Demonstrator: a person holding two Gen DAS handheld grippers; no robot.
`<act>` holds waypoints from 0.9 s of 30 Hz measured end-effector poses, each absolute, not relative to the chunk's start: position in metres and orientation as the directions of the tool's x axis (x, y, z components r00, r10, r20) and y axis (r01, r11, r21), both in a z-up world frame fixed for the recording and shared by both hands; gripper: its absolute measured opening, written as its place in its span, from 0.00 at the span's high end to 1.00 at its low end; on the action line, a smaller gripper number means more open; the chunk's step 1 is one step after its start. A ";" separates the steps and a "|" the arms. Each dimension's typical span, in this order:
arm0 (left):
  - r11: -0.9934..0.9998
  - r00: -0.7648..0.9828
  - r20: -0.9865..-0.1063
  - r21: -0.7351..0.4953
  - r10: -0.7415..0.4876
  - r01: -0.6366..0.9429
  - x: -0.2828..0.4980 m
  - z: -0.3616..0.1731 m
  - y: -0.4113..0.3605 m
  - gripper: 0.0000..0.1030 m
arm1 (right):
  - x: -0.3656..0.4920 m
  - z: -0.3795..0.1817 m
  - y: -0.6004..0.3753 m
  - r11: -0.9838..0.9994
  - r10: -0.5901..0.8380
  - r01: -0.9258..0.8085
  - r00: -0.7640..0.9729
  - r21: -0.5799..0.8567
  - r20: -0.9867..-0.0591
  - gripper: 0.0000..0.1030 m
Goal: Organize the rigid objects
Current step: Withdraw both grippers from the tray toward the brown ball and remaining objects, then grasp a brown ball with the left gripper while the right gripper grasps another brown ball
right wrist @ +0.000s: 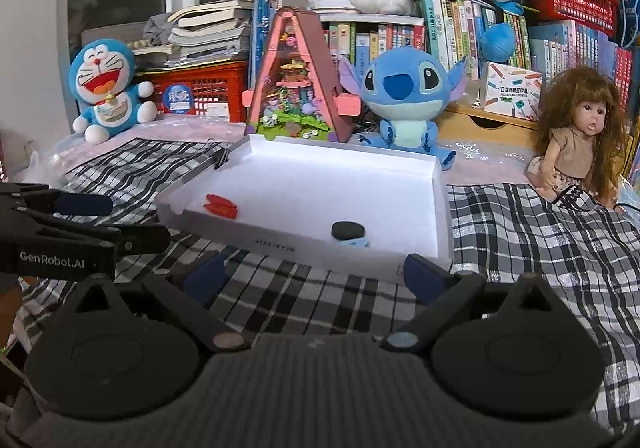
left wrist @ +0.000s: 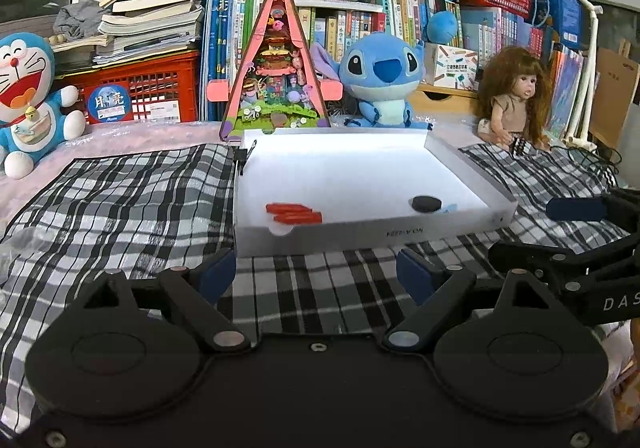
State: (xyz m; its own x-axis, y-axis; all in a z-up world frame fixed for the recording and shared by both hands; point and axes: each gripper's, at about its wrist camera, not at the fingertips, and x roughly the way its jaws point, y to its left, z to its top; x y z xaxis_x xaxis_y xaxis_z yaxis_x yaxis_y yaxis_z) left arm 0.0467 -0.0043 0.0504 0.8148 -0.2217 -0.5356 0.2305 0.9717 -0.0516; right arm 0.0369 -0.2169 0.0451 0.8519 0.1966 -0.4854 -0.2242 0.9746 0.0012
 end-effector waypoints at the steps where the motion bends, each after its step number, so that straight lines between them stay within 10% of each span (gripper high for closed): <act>1: 0.972 0.816 -0.534 -0.048 -0.219 0.229 0.044 0.049 -0.003 0.16 | 0.034 0.044 -0.216 0.974 0.197 -0.228 0.853 -0.006 -0.484 0.02; 27: 0.972 0.817 -0.541 0.001 -0.199 0.237 -0.007 0.010 0.009 0.15 | 0.000 -0.001 -0.213 0.971 0.178 -0.235 0.820 -0.037 -0.543 0.00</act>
State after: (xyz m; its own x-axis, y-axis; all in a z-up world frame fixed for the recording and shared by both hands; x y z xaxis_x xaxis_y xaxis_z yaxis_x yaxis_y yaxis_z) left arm -0.0075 0.0091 0.0098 0.8174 -0.1985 -0.5407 0.2365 0.9716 0.0008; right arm -0.0002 -0.2132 -0.0015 0.8204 0.1779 -0.5435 -0.2352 0.9712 -0.0371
